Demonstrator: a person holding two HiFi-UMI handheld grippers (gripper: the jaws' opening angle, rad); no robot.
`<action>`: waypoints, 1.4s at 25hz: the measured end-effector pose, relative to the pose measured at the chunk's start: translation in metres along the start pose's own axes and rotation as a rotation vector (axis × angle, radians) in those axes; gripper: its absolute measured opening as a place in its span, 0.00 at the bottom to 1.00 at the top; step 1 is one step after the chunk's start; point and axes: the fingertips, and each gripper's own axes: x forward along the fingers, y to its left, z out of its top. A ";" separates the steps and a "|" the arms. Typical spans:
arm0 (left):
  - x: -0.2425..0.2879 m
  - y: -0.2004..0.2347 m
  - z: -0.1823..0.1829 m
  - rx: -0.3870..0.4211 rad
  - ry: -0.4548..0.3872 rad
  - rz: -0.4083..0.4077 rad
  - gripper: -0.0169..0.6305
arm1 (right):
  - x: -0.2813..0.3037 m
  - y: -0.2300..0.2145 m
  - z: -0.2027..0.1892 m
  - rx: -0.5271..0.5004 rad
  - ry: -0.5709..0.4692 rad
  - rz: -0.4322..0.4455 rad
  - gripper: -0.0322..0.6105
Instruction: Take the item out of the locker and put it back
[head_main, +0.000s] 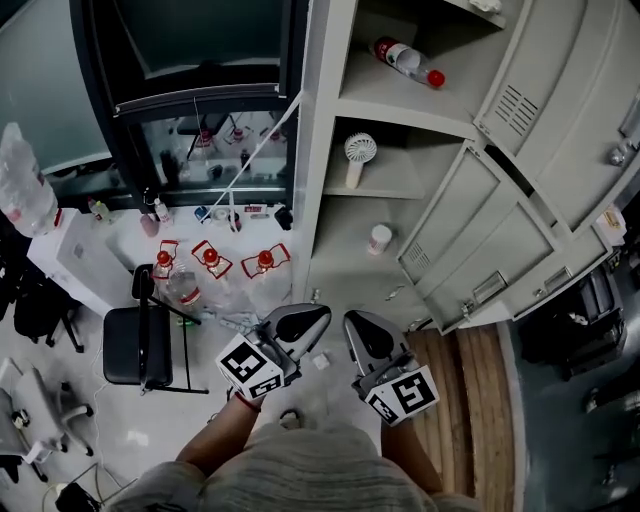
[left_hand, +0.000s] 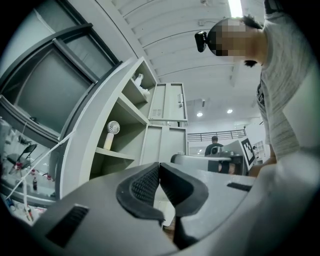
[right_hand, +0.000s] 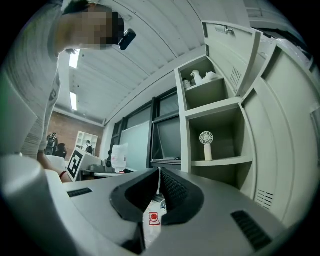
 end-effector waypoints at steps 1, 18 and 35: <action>0.001 0.003 0.000 -0.004 -0.001 -0.001 0.04 | 0.002 -0.003 0.000 0.000 0.000 -0.005 0.09; 0.058 0.050 -0.003 0.004 -0.006 0.069 0.04 | 0.038 -0.072 -0.006 0.001 0.008 0.023 0.09; 0.078 0.067 -0.013 0.010 0.000 0.119 0.04 | 0.052 -0.100 -0.012 0.002 -0.002 0.020 0.09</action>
